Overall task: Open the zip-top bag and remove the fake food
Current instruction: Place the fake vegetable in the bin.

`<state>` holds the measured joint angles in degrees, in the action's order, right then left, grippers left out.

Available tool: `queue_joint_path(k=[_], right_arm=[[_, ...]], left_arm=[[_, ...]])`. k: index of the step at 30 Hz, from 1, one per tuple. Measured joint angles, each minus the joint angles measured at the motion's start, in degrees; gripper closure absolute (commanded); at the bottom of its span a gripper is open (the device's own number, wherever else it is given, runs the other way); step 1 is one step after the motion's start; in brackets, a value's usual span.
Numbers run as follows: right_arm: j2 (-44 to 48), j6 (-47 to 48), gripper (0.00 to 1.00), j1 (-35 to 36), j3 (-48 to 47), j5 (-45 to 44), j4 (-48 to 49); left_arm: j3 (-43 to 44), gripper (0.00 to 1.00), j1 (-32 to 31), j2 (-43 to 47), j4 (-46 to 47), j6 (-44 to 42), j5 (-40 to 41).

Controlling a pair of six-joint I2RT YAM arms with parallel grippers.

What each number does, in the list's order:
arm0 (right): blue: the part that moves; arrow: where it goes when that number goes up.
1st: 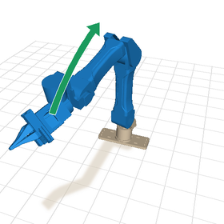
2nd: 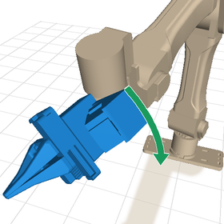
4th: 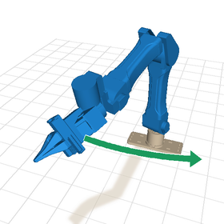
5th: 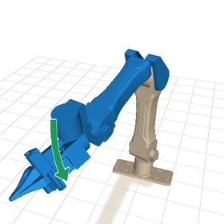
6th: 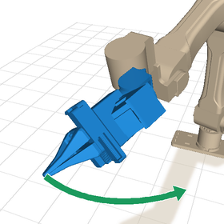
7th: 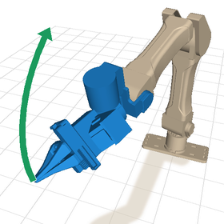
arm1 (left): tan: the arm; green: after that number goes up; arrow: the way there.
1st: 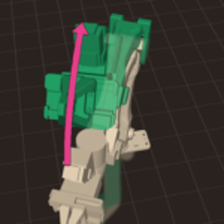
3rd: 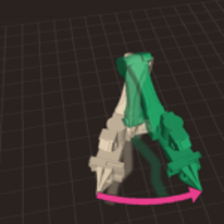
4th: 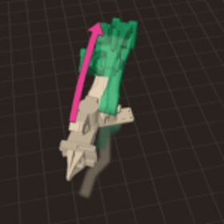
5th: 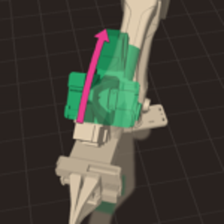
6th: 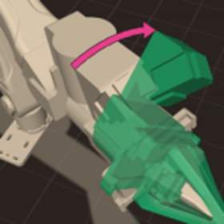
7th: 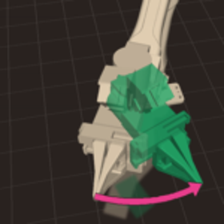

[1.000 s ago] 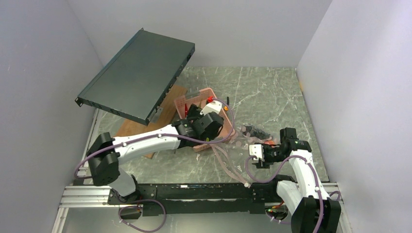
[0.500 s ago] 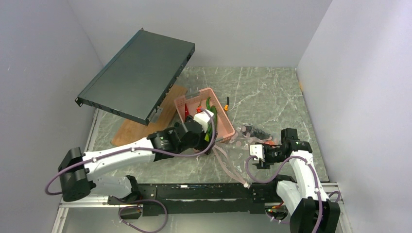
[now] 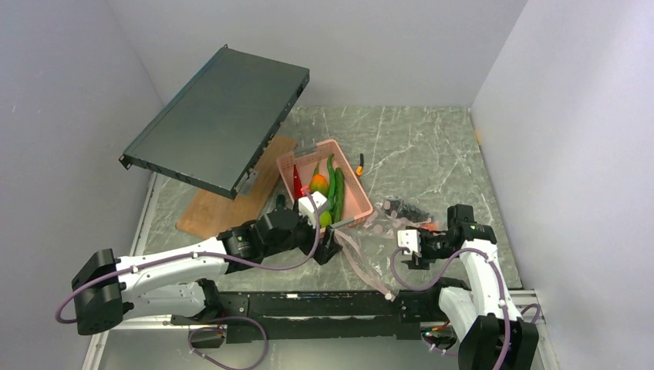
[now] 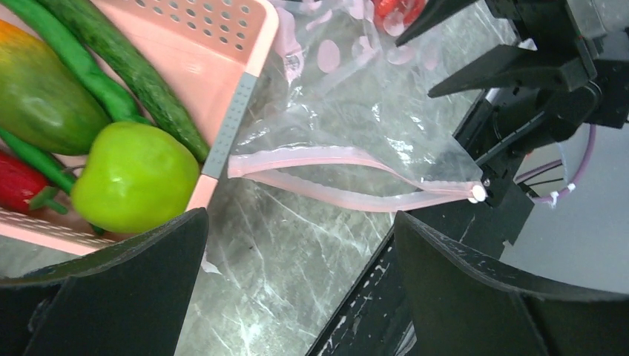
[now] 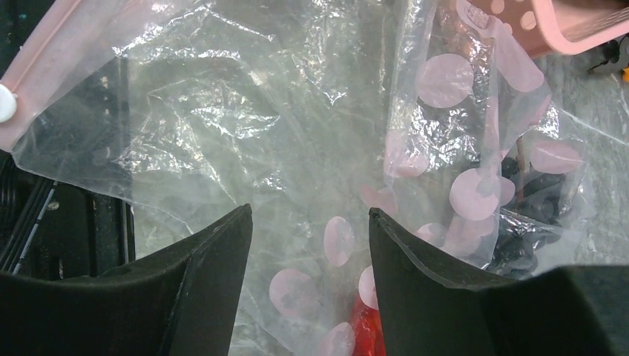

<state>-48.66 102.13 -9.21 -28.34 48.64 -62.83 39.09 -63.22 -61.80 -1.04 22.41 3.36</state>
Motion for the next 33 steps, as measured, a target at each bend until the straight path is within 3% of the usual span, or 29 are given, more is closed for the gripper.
queue_joint_path(k=[11, 20, 26, 33], right_arm=[[1.8, -1.7, 0.34, -0.3, -0.9, 0.9, -0.3], [2.0, -7.1, 0.32, -0.3, -6.4, 1.6, -1.3], [-0.9, -14.1, 0.33, -0.3, -11.2, 0.5, -1.2], [-6.7, -21.8, 0.39, -1.1, -13.1, -7.6, 1.1]], left_arm=[[-11.2, 0.0, 0.0, 4.2, 13.3, -1.4, -9.4], [-15.1, 0.0, -0.9, 2.2, 21.4, -5.3, -14.6], [-16.3, 0.0, -5.6, -0.7, 25.7, -10.1, -12.9], [-16.3, 0.01, -14.0, -8.7, 28.7, -20.6, -2.8]])
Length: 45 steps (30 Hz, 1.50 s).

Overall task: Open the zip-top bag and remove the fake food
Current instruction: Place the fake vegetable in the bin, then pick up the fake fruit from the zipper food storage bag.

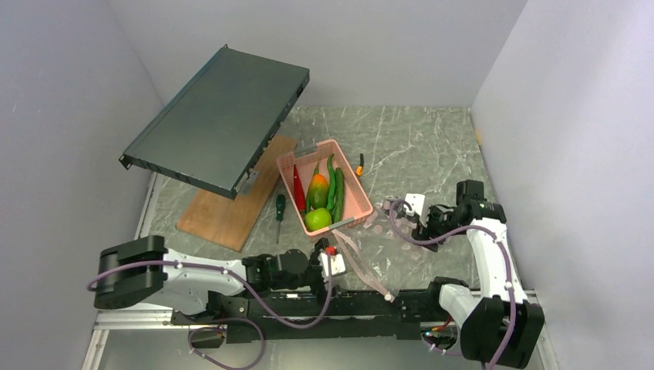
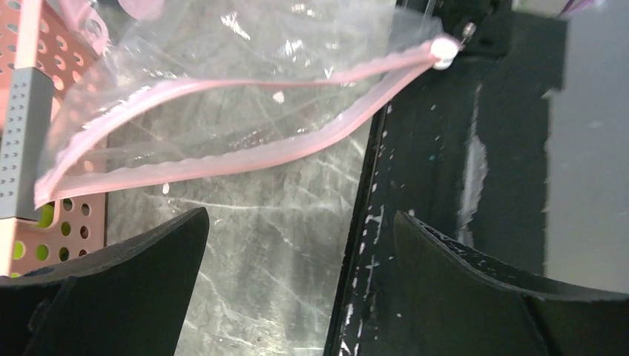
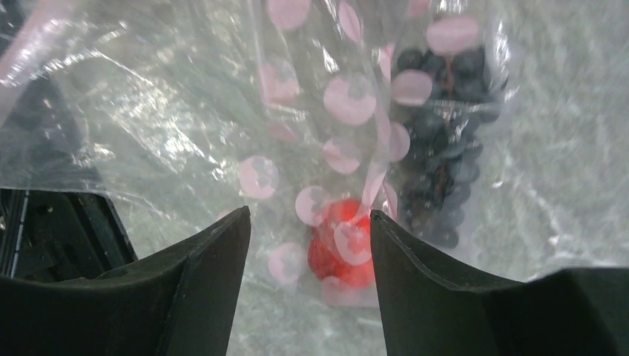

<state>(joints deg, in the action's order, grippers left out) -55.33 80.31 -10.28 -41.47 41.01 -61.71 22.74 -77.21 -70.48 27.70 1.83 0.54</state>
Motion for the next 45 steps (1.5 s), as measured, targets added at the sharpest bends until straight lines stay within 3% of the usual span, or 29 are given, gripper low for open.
queue_joint_path(k=[8, 17, 24, 31, 35, 37, 41, 45], right_arm=[[-5.4, -1.5, 0.39, -3.5, -2.4, -9.0, -0.2], [-10.4, 16.8, 0.4, -8.0, -3.5, -13.3, -2.6], [-17.3, 27.8, 0.51, -8.0, -3.2, -13.8, -0.7], [-18.2, 33.6, 0.77, -6.5, 1.1, -13.7, 2.8], [-18.2, 35.2, 0.85, -5.3, 2.6, -13.4, 2.9], [-18.2, 35.8, 0.82, -4.5, 2.8, -13.2, 2.5], [-18.3, 36.2, 0.52, -2.5, 2.8, -11.6, 0.8], [-17.7, 36.0, 0.38, -0.9, 2.8, -9.9, -1.4]], left_arm=[[1.7, 0.08, -3.5, -10.2, 4.8, -7.3, 9.6], [1.9, 0.2, -3.7, -14.4, 14.4, -9.7, 13.5], [2.8, 0.21, -3.7, -18.7, 18.9, -10.3, 14.0], [4.6, 0.2, -3.7, -24.4, 21.9, -12.0, 15.1], [6.2, 0.2, -3.7, -26.0, 22.9, -13.4, 16.0], [7.0, 0.19, -3.7, -26.6, 23.5, -14.2, 16.0], [8.6, 0.19, -3.5, -28.1, 24.5, -14.9, 15.9], [9.0, 0.18, -2.7, -29.8, 26.1, -14.8, 15.7]])
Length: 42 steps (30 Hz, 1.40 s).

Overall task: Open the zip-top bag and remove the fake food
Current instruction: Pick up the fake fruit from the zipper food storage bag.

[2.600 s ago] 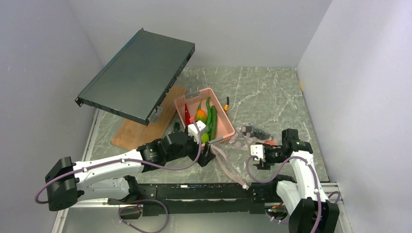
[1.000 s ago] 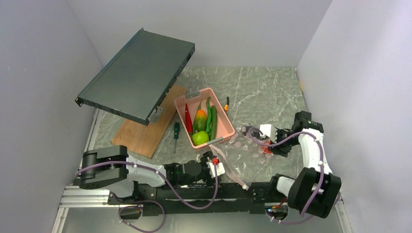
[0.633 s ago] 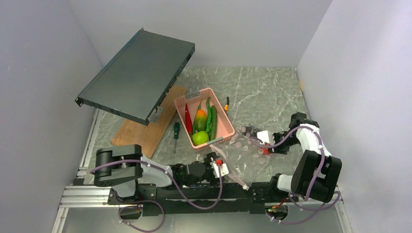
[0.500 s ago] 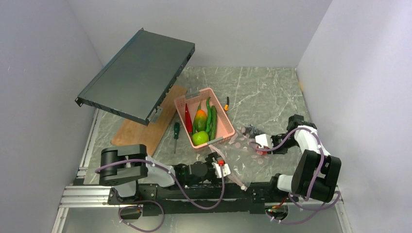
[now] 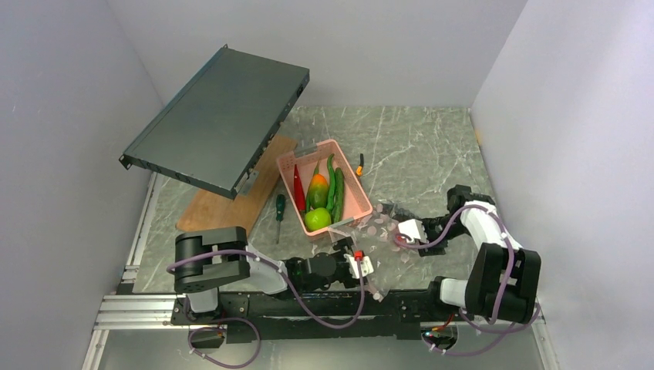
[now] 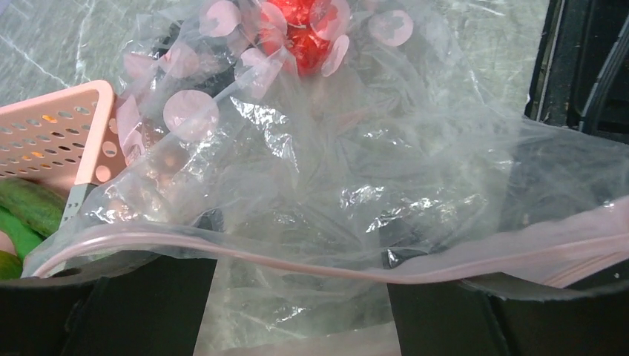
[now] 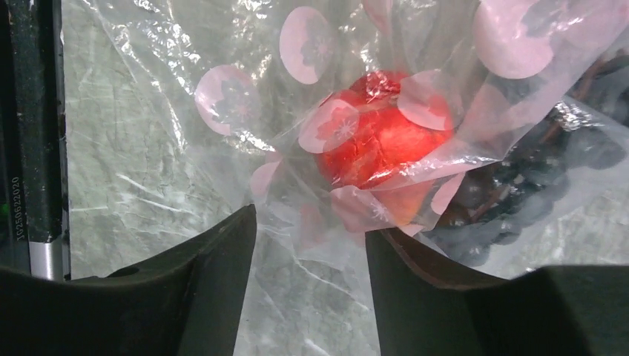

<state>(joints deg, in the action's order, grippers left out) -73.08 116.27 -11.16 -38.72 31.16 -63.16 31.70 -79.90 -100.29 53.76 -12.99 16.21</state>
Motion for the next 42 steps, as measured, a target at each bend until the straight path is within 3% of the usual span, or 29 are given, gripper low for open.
queue_joint_path(k=[4, 10, 15, 18, 20, 23, 24, 27, 28, 33, 35, 39, 41, 42], right_arm=[[3.4, -0.7, 0.31, 0.3, -0.7, 1.6, -0.9], [3.7, -3.7, 0.35, 4.5, -2.2, 2.6, 1.5], [0.3, -7.5, 0.54, 8.8, -1.4, 0.5, 6.8], [-0.3, -8.7, 0.77, 9.8, -1.0, -0.7, 8.3], [-0.3, -9.3, 0.82, 10.3, -0.9, -0.9, 8.7], [0.0, -10.0, 0.78, 12.9, 0.2, -1.2, 9.5], [0.1, -10.3, 0.73, 14.0, 0.7, -1.2, 9.6], [0.2, -11.3, 0.44, 17.1, 2.4, -1.1, 9.6], [0.4, -11.8, 0.4, 18.1, 3.0, -1.0, 9.7], [2.3, -13.9, 0.41, 21.6, 3.7, -0.6, 10.5], [2.4, -14.8, 0.46, 22.5, 3.0, -0.2, 10.5], [2.3, -17.3, 0.81, 25.0, 1.5, 0.5, 11.2], [1.9, -19.0, 0.86, 26.8, 0.6, 0.5, 11.5], [1.5, -19.7, 0.84, 27.2, 0.2, 0.5, 11.5]], left_arm=[[-1.1, 0.18, 1.0, -0.9, 3.7, 0.2, -1.1], [-2.7, 0.18, 1.6, -2.8, 9.7, 0.2, -2.8], [-2.7, 0.18, 1.6, -2.9, 10.9, 0.2, -3.3], [-2.7, 0.19, 1.6, -3.0, 11.6, 0.1, -3.3], [-2.7, 0.18, 1.6, -3.4, 12.0, 0.0, -3.3], [-2.7, 0.18, 1.7, -4.3, 12.0, -0.1, -3.4], [-2.7, 0.18, 1.7, -4.6, 12.0, -0.3, -3.4], [-2.7, 0.17, 2.0, -5.3, 11.9, -0.7, -3.5], [-2.7, 0.16, 2.2, -5.4, 11.9, -0.8, -3.7], [-2.6, 0.11, 2.7, -5.6, 11.9, -0.9, -4.0], [-2.6, 0.09, 2.9, -5.6, 12.0, -0.9, -4.2], [-2.6, 0.05, 3.3, -6.2, 13.1, -0.7, -4.2], [-2.6, 0.03, 3.5, -6.5, 13.5, -0.5, -4.1], [-2.6, 0.03, 3.7, -6.6, 13.7, -0.3, -4.1]])
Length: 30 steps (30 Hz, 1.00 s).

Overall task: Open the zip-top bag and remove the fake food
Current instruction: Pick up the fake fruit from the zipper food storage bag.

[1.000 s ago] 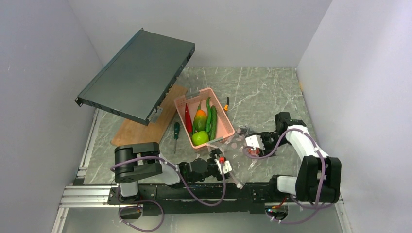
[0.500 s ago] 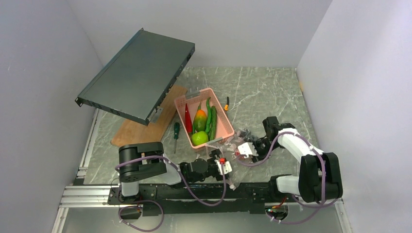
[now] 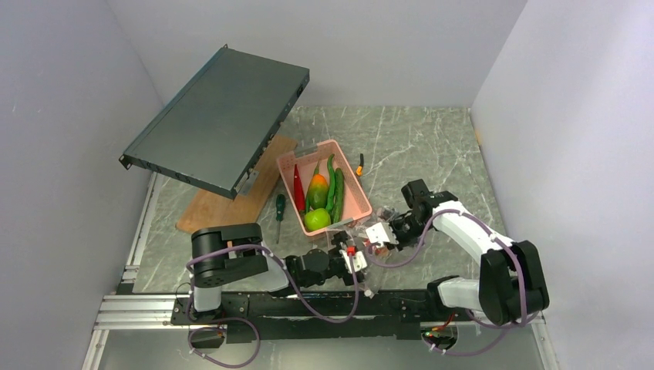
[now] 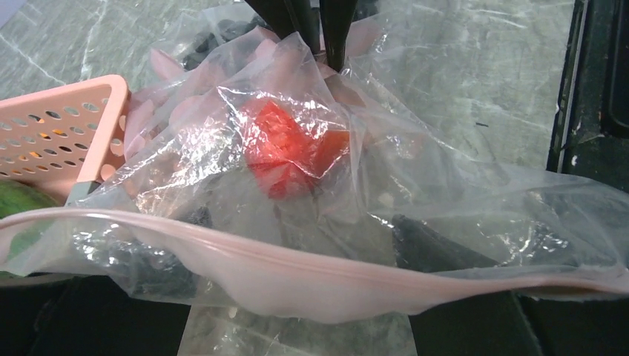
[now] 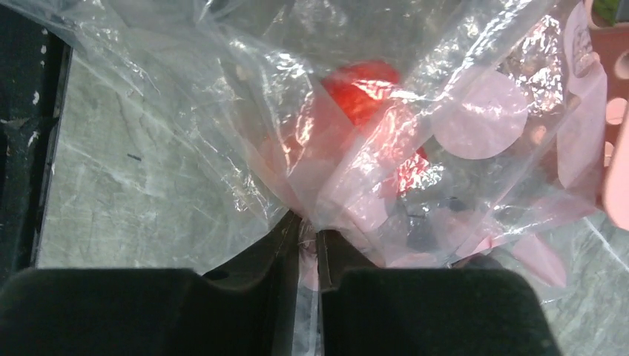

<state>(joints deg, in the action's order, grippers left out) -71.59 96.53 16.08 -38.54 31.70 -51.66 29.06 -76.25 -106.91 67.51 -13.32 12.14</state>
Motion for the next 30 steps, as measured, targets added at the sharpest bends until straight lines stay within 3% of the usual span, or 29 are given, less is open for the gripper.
queue_joint_path(k=[5, 11, 16, 23, 30], right_arm=[[-0.6, -4.2, 0.59, 0.6, -2.0, 0.0, -0.3], [1.4, -8.1, 0.48, 0.6, -3.9, 1.6, -0.7], [0.6, -11.3, 0.49, 0.6, -3.8, 2.6, 1.3], [-0.9, -13.5, 0.71, 1.3, -0.4, 3.4, 7.1], [-0.1, -11.8, 0.78, 2.2, 2.3, 4.9, 9.2]], left_arm=[[-1.0, 0.02, 0.9, -0.1, 3.0, 1.7, 0.2], [-2.5, 0.04, 3.3, -1.2, 7.8, 4.0, -1.8], [-2.4, 0.06, 4.7, -2.4, 9.6, 5.3, -4.1], [-2.3, 0.08, 6.3, -4.0, 11.0, 6.5, -7.0], [-0.7, 0.08, 6.7, -5.7, 10.7, 6.7, -8.5]])
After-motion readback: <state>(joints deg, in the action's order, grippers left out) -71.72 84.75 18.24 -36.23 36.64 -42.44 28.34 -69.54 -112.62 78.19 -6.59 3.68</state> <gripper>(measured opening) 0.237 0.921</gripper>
